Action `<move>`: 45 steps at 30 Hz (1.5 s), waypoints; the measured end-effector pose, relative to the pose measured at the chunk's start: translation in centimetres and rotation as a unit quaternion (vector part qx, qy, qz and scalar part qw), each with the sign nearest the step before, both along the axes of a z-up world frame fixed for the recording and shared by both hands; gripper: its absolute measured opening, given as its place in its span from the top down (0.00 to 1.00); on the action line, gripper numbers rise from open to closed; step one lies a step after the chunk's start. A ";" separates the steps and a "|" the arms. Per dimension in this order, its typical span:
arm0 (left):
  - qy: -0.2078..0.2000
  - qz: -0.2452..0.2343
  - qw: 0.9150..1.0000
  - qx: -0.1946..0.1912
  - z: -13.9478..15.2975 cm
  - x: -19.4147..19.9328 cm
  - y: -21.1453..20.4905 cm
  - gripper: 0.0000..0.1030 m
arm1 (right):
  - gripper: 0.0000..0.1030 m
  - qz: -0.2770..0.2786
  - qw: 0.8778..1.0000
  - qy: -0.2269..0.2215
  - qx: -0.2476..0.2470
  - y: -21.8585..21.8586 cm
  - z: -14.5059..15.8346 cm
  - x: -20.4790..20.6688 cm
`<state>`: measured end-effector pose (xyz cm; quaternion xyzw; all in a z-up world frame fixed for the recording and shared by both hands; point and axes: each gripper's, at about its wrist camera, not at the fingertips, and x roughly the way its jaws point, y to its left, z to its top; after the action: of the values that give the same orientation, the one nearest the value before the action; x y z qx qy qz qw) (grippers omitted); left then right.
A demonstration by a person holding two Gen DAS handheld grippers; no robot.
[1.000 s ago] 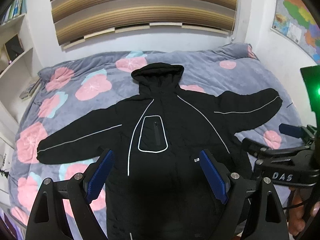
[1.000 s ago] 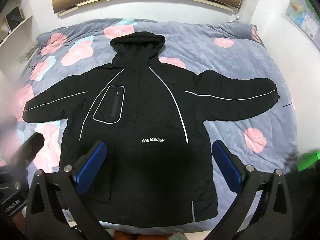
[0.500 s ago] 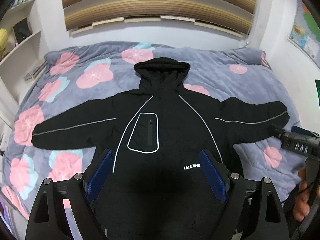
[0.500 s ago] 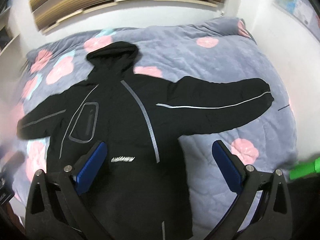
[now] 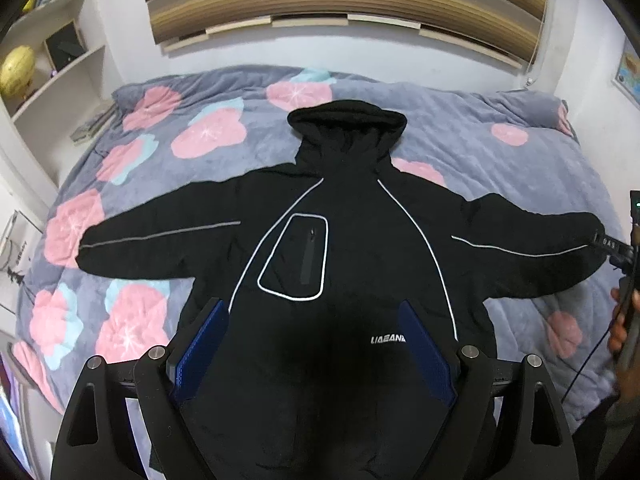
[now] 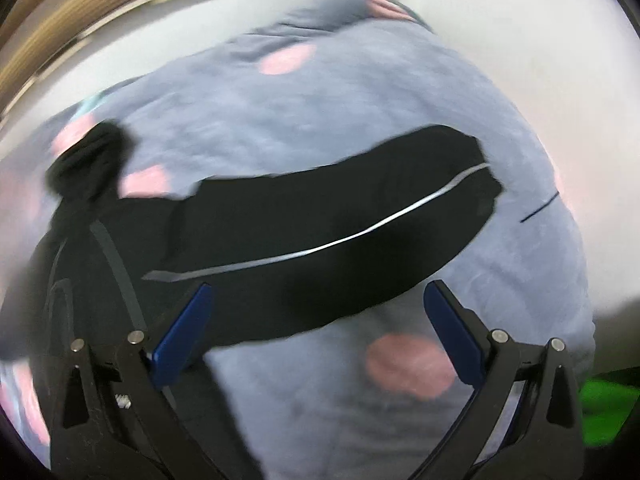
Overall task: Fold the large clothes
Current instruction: 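Grasp the sleeve cuff with the right gripper and lift it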
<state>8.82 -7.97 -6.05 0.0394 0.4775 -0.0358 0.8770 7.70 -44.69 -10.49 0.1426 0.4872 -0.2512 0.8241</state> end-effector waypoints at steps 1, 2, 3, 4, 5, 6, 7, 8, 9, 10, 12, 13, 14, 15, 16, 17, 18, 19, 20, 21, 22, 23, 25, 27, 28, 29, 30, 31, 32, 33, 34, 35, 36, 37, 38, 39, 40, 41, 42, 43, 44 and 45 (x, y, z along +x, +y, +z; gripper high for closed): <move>-0.001 0.001 1.000 0.006 0.0 0.1 -0.4 0.14 | 0.01 -0.016 1.000 -0.001 -0.001 -1.7 -0.4 -0.1; -0.001 0.003 1.000 0.011 0.0 0.2 -0.8 0.14 | 0.01 -0.036 0.999 -0.003 -0.004 -3.8 -0.8 -0.1; 0.000 0.005 1.000 0.015 0.0 0.3 -1.2 0.14 | 0.01 -0.050 0.999 -0.004 -0.004 -5.3 -1.2 0.0; 0.002 0.007 1.000 0.020 -0.1 0.4 -1.5 0.14 | 0.01 -0.067 0.998 -0.003 -0.002 -6.9 -1.7 0.0; 0.006 0.010 1.000 0.027 -0.3 0.7 -2.0 0.14 | 0.01 -0.081 0.997 -0.004 0.004 -8.3 -2.1 0.0; 0.009 0.012 0.999 0.031 -0.5 0.9 -2.3 0.14 | 0.02 -0.096 0.995 -0.011 0.020 -10.1 -2.6 -0.2; 0.013 0.015 0.999 0.034 -0.7 1.2 -2.7 0.14 | 0.02 -0.106 0.994 -0.014 0.026 -11.1 -2.9 -0.3; 0.016 0.018 0.999 0.036 -0.9 1.5 -3.0 0.14 | 0.03 -0.115 0.993 -0.014 0.026 -12.0 -3.2 -0.4; 0.019 0.018 0.999 0.037 -1.0 1.8 -3.3 0.14 | 0.04 -0.124 0.992 -0.013 0.023 -13.0 -3.4 -0.4; 0.022 0.018 0.999 0.035 -1.1 2.1 -3.8 0.14 | 0.06 -0.127 0.992 -0.015 0.024 -13.6 -3.6 -0.4; 0.028 0.016 0.999 0.030 -1.4 2.7 -4.6 0.14 | 0.09 -0.132 0.990 -0.020 0.036 -14.8 -4.2 -0.4; 0.030 0.014 0.999 0.028 -1.5 2.9 -5.0 0.14 | 0.13 -0.130 0.990 -0.020 0.042 -15.0 -4.5 -0.3; 0.033 0.008 0.999 0.025 -1.7 3.4 -5.7 0.14 | 0.15 -0.128 0.990 -0.018 0.047 -15.3 -5.0 -0.2; 0.035 0.003 0.999 0.025 -1.9 3.6 -6.3 0.15 | 0.19 -0.126 0.991 -0.012 0.052 -15.5 -5.6 0.0; 0.036 -0.008 0.999 0.024 -2.0 3.9 -7.2 0.15 | 0.24 -0.123 0.991 -0.009 0.055 -15.8 -6.0 0.2; 0.037 -0.016 0.999 0.026 -2.0 4.1 -7.9 0.15 | 0.25 -0.123 0.991 -0.005 0.059 -15.9 -6.5 0.3; 0.036 -0.026 0.999 0.030 -2.1 4.3 -8.8 0.15 | 0.25 -0.127 0.990 -0.003 0.061 -16.3 -7.0 0.3; 0.035 -0.037 0.998 0.038 -2.2 4.5 -9.8 0.15 | 0.24 -0.134 0.989 -0.004 0.066 -16.7 -7.5 0.3; 0.034 -0.045 0.997 0.043 -2.3 4.5 -10.6 0.15 | 0.24 -0.137 0.988 -0.010 0.072 -17.0 -7.8 0.2; 0.032 -0.057 0.997 0.050 -2.4 4.6 -11.6 0.15 | 0.24 -0.138 0.988 -0.013 0.073 -17.2 -8.0 0.2; 0.030 -0.070 0.996 0.056 -2.6 4.7 -12.6 0.15 | 0.29 -0.136 0.988 -0.011 0.072 -17.2 -8.0 0.4; 0.029 -0.083 0.994 0.059 -2.8 4.8 -13.5 0.15 | 0.39 -0.128 0.989 -0.010 0.069 -17.0 -7.8 0.7; 0.030 -0.105 0.992 0.063 -3.5 5.3 -15.1 0.15 | 0.85 -0.089 0.994 -0.021 0.060 -15.6 -6.4 1.0; 0.039 -0.116 0.990 0.064 -4.4 6.0 -16.4 0.15 | 0.88 -0.060 0.995 -0.048 0.064 -14.3 -4.3 0.6; 0.040 -0.123 0.990 0.055 -4.6 6.3 -17.1 0.15 | 0.89 -0.053 0.994 -0.064 0.064 -13.9 -3.1 0.1; 0.042 -0.131 0.989 0.048 -4.9 6.7 -17.9 0.15 | 0.89 -0.051 0.994 -0.078 0.052 -13.5 -1.8 -0.6; 0.044 -0.136 0.989 0.046 -5.1 6.9 -18.4 0.15 | 0.89 -0.056 0.994 -0.086 0.024 -13.2 -0.5 -1.3; 0.046 -0.142 0.988 0.044 -5.3 7.1 -19.1 0.15 | 0.89 -0.063 0.994 -0.090 0.004 -13.1 0.2 -2.0; 0.047 -0.149 0.987 0.044 -5.6 7.3 -19.8 0.15 | 0.89 -0.072 0.993 -0.094 -0.005 -13.3 0.5 -2.7; 0.048 -0.154 0.986 0.044 -5.9 7.5 -20.2 0.15 | 0.89 -0.084 0.992 -0.095 0.002 -14.1 0.2 -3.3; 0.049 -0.160 0.985 0.043 -6.2 7.7 -20.8 0.15 | 0.89 -0.093 0.992 -0.090 0.014 -14.9 -0.6 -3.6; 0.051 -0.165 0.984 0.040 -6.4 7.8 -21.2 0.15 | 0.89 -0.109 0.991 -0.072 0.029 -16.0 -2.2 -3.7; 0.052 -0.168 0.984 0.038 -6.7 7.9 -21.5 0.15 | 0.89 -0.123 0.990 -0.046 0.046 -17.0 -4.1 -3.6; 0.052 -0.171 0.983 0.033 -7.0 8.1 -21.8 0.15 | 0.89 -0.127 0.990 -0.020 0.054 -17.4 -5.9 -3.1; 0.052 -0.174 0.983 0.028 -7.3 8.3 -21.9 0.15 | 0.89 -0.126 0.990 0.002 0.058 -17.7 -7.6 -2.8; 0.048 -0.180 0.982 0.021 -7.8 8.6 -22.1 0.15 | 0.89 -0.123 0.991 0.004 0.052 -17.7 -8.3 -2.7; 0.045 -0.188 0.981 0.017 -8.4 8.9 -22.5 0.15 | 0.89 -0.123 0.991 0.005 0.044 -17.6 -8.3 -2.6; 0.048 -0.194 0.980 0.013 -9.3 9.4 -22.9 0.15 | 0.89 -0.123 0.992 0.012 0.039 -17.5 -8.0 -2.4; 0.051 -0.200 0.979 0.002 -9.9 9.9 -23.2 0.15 | 0.89 -0.125 0.991 0.017 0.037 -17.4 -7.5 -2.1; 0.057 -0.205 0.977 -0.015 -10.8 10.4 -23.5 0.15 | 0.89 -0.124 0.991 0.017 0.036 -17.2 -7.2 -2.0; 0.067 -0.206 0.976 -0.030 -11.6 11.0 -23.7 0.15 | 0.89 -0.122 0.992 0.016 0.036 -17.0 -6.6 -1.9; 0.078 -0.206 0.975 -0.042 -12.4 11.4 -24.0 0.16 | 0.90 -0.118 0.992 0.013 0.037 -16.5 -6.0 -1.8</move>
<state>20.24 -31.93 -18.45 0.0967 0.5241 -0.2385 0.8119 5.88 -61.24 -16.45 0.2262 0.4864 -0.3301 0.7767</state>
